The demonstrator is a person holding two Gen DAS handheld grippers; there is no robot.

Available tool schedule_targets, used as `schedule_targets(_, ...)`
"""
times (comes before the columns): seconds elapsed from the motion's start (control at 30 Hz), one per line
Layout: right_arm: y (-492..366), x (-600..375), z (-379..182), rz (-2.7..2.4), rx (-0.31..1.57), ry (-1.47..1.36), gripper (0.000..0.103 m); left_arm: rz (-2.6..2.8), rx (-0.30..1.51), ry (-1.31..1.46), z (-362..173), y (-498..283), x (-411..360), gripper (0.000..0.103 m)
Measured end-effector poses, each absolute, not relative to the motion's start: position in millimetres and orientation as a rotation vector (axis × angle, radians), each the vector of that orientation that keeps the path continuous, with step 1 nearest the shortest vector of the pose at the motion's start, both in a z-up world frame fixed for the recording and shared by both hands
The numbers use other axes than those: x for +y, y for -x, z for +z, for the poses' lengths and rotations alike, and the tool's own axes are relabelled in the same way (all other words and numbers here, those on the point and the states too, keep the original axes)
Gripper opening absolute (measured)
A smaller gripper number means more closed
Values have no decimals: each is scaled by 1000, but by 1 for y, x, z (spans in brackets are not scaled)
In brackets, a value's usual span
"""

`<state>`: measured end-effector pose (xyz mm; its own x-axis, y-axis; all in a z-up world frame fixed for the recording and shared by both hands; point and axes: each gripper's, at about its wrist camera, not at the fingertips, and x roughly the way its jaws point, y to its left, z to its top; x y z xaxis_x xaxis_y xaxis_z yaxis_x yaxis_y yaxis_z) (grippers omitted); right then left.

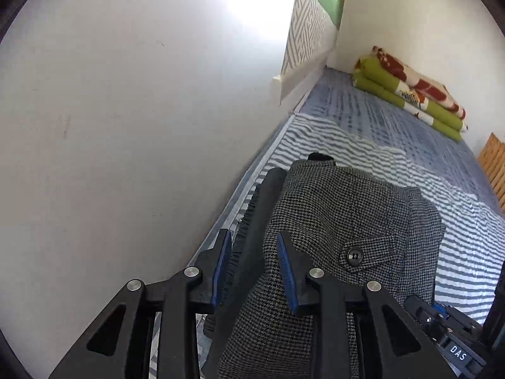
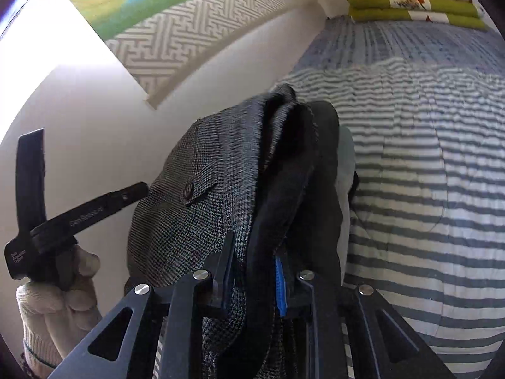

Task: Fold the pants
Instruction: 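Carry the folded trousers with both tools onto the stack of dark clothes, then open both tools to release the trousers on the stack and withdraw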

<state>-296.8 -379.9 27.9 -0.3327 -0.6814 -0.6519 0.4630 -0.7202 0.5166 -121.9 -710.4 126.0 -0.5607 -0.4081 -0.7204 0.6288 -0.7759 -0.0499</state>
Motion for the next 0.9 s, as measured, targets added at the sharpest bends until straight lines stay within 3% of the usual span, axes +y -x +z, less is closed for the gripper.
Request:
schedule_targets(0.2, 288, -371, 39, -2096, -242, -1147, 27, -2455, 346, -1013, 124, 99, -661, 32)
schedule_targets(0.4, 258, -342, 74, -2085, -248, -963, 27, -2404, 444, -1140, 81, 83, -633, 33)
schedule_targets(0.63, 243, -365, 47, -2199, 169, -1068, 27, -2336, 476, -1179, 80, 46, -613, 34)
schedule_targets(0.77, 234, -305, 50, -2170, 40, -1184, 27, -2339, 426, -1171, 87, 19, -567, 34)
schedule_targets(0.9, 204, -242, 60, -2194, 30, -1214, 27, -2386, 422, -1132, 108, 1, -507, 34)
